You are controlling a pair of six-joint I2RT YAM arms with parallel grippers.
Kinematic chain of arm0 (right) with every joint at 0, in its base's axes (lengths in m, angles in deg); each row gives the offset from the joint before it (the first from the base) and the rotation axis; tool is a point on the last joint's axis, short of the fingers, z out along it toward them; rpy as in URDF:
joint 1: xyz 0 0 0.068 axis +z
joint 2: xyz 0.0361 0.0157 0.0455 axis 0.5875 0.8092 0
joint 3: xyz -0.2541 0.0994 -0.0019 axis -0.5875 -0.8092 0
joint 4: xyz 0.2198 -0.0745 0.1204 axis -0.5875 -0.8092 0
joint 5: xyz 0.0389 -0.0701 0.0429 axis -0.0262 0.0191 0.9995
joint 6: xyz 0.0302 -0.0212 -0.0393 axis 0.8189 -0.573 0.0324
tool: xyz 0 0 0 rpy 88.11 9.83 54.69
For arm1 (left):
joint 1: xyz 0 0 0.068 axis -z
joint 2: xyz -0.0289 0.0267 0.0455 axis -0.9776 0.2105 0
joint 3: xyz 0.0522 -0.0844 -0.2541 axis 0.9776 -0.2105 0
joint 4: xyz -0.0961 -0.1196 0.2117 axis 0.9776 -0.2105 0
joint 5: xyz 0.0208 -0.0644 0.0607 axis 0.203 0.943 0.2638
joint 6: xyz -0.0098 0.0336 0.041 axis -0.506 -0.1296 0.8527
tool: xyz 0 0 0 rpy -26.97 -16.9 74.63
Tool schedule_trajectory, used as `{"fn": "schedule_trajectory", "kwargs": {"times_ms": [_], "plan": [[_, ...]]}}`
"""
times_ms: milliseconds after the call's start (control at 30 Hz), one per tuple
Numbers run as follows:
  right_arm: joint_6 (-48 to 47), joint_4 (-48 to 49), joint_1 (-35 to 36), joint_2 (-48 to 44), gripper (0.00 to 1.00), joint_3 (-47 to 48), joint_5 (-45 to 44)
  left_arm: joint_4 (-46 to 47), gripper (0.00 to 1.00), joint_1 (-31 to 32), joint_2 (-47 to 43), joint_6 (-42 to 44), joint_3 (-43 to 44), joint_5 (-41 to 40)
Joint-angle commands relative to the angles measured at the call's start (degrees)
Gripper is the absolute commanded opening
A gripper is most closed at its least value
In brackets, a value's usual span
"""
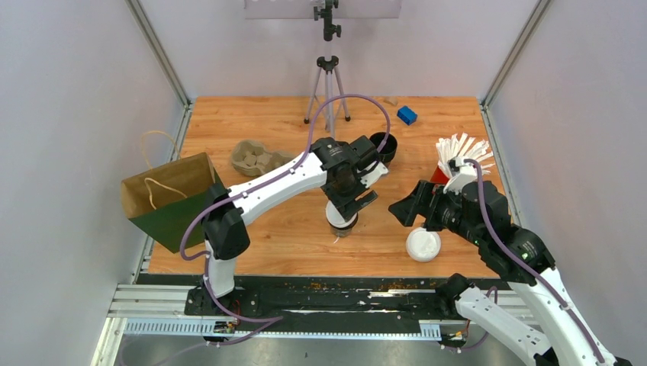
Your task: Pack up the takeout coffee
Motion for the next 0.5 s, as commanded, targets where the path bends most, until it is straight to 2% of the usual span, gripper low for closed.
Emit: {"fn": "schedule_trajectory", "kwargs": {"times_ms": [0, 467], "plan": [[-1.7, -1.8, 0.2, -1.9, 0.94, 2.3, -2.7, -4.1, 0.78, 0.2, 2.5, 0.3, 4.7, 0.9], [-1.8, -3.0, 0.2, -3.3, 0.95, 2.2, -4.9, -8.6, 0.81, 0.3, 8.1, 1.6, 10.7, 0.0]]}}
